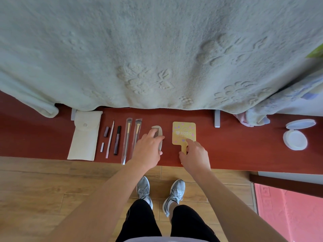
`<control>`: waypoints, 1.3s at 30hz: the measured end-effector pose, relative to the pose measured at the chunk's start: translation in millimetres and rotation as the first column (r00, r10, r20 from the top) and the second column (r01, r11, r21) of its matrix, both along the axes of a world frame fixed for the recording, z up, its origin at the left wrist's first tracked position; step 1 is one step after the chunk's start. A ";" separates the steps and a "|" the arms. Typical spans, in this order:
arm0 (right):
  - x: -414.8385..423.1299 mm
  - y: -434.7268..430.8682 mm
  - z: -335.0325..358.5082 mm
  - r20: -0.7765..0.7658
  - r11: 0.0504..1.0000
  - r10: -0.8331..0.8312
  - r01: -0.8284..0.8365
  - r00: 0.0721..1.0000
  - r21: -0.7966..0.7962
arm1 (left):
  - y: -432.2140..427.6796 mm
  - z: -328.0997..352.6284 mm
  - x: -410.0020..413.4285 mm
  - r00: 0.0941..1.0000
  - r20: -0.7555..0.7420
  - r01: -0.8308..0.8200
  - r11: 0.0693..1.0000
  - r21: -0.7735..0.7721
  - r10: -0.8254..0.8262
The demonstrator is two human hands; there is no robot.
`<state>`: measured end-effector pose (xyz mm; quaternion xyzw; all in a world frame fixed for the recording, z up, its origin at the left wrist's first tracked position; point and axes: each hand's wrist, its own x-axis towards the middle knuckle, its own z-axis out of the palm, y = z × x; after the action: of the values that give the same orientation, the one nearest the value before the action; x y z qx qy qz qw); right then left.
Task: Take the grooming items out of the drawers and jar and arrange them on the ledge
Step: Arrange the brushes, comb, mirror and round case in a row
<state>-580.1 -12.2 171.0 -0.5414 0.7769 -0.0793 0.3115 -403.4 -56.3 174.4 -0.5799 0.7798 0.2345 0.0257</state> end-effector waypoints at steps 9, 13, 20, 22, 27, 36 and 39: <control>24.9 -3.9 -0.2 0.004 1.000 -0.008 0.008 1.000 -0.007 | 0.0 -0.8 18.1 0.999 -0.029 -0.023 1.000 0.005 0.023; 33.9 -5.8 -1.0 0.004 1.000 -0.009 0.009 1.000 -0.008 | -1.2 -1.7 22.0 0.999 -0.043 -0.018 1.000 0.012 0.018; 42.1 -8.1 -1.3 -0.002 1.000 -0.020 0.020 1.000 -0.009 | -3.0 -0.9 26.5 0.999 -0.039 -0.010 1.000 0.000 0.010; 43.7 -8.8 -1.8 -0.004 1.000 -0.022 0.022 1.000 -0.005 | -3.6 -0.9 27.9 0.999 -0.043 -0.007 1.000 -0.001 0.007; 46.7 -9.1 -3.2 -0.009 1.000 -0.019 0.018 1.000 -0.018 | -5.8 -2.7 30.3 0.997 -0.072 -0.006 1.000 0.013 0.007; 47.4 -11.5 -4.6 -0.020 0.999 -0.029 0.029 0.999 -0.028 | -7.0 -5.6 30.0 0.994 -0.103 -0.023 1.000 0.001 0.023; 47.0 -11.9 -5.2 -0.022 0.999 -0.024 0.024 0.999 -0.032 | -8.5 -6.5 28.8 0.993 -0.111 -0.032 0.999 0.003 0.033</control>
<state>-533.1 -24.1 165.8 -0.5377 0.7854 -0.0893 0.2934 -374.6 -64.7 167.8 -0.5786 0.7704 0.2670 -0.0211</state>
